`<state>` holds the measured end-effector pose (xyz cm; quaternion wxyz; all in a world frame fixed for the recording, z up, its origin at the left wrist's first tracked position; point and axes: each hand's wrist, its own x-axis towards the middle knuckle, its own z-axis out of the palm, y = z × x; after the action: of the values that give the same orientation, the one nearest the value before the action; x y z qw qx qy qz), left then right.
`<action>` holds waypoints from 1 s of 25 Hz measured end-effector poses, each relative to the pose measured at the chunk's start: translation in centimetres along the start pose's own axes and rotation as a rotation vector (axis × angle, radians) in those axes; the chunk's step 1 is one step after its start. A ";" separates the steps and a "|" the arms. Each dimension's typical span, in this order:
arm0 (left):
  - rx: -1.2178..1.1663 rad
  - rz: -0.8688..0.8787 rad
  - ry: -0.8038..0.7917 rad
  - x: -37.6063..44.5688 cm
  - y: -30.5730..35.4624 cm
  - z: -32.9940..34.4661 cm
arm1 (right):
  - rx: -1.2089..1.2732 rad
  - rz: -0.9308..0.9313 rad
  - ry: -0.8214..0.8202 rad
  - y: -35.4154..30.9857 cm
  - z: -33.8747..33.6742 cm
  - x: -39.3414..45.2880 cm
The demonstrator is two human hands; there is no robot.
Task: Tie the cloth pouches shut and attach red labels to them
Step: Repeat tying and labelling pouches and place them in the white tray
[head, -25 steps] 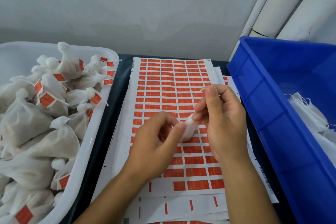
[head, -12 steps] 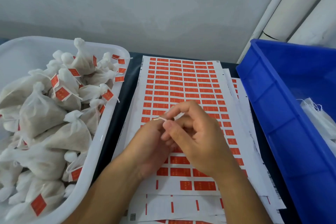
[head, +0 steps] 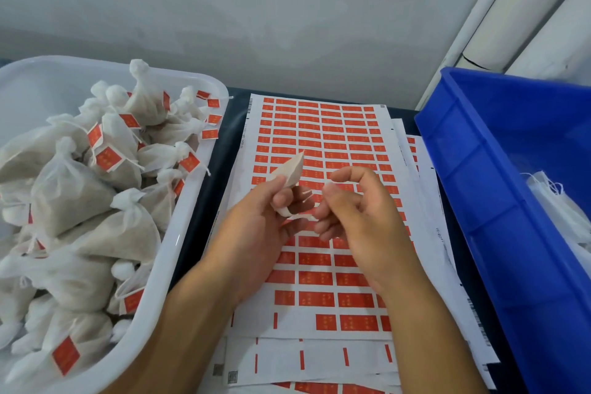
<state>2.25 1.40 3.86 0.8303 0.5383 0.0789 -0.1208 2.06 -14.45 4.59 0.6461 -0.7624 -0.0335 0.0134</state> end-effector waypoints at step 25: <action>1.033 0.456 -0.192 -0.7 -2.5 0.3 | -0.342 -0.281 -0.156 0.2 -0.7 -0.3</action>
<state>0.92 0.26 1.97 0.4678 0.8643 -0.1844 -0.0097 1.85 -15.20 4.48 0.4983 -0.8454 -0.1908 -0.0237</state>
